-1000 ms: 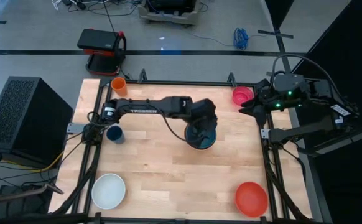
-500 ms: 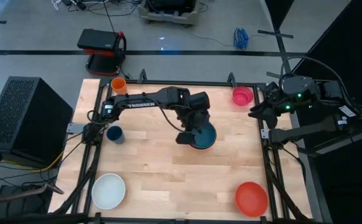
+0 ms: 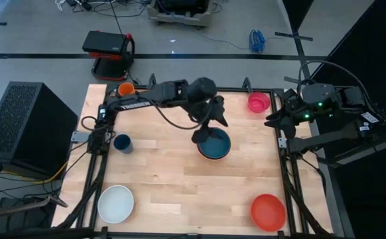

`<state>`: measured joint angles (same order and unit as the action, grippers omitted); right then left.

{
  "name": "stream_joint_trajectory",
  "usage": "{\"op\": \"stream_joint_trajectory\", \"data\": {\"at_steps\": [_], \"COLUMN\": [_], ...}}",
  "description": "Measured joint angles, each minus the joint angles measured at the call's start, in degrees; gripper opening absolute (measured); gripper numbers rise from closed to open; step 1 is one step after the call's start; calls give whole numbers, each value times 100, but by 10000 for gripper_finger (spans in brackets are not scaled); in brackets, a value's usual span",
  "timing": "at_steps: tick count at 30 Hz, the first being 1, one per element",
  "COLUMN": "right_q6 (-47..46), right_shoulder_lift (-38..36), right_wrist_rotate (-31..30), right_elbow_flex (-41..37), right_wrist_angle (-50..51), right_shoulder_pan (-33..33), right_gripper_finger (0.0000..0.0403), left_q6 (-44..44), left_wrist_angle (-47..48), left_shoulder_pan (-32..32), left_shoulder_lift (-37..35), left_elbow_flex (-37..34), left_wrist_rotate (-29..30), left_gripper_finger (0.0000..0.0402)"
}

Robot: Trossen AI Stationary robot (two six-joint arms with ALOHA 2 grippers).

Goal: Nest bowls inside each other
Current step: Stack the white bowl into the blue bowl

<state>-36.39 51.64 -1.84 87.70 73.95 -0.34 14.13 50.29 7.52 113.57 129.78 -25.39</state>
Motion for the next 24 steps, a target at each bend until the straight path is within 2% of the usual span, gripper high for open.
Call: {"op": "stream_joint_trajectory", "data": {"at_steps": [8, 12, 24], "right_q6": [64, 106, 107], "right_shoulder_lift": [-6, -20, -22], "right_wrist_rotate": [-99, -105, -216], "right_elbow_flex": [0, 0, 0], "right_wrist_angle": [-25, -128, -166], "right_shoulder_pan": [1, 2, 2], "right_gripper_finger": [170, 163, 163], "left_q6": [-37, -589, -1041], "left_wrist_angle": [275, 62, -1331], "left_shoulder_pan": [110, 107, 158], "left_shoulder_lift": [-81, -82, -126], "left_elbow_flex": [-10, -221, -245], "left_wrist_rotate": [0, 15, 1011], "left_gripper_finger": [220, 217, 177]}}
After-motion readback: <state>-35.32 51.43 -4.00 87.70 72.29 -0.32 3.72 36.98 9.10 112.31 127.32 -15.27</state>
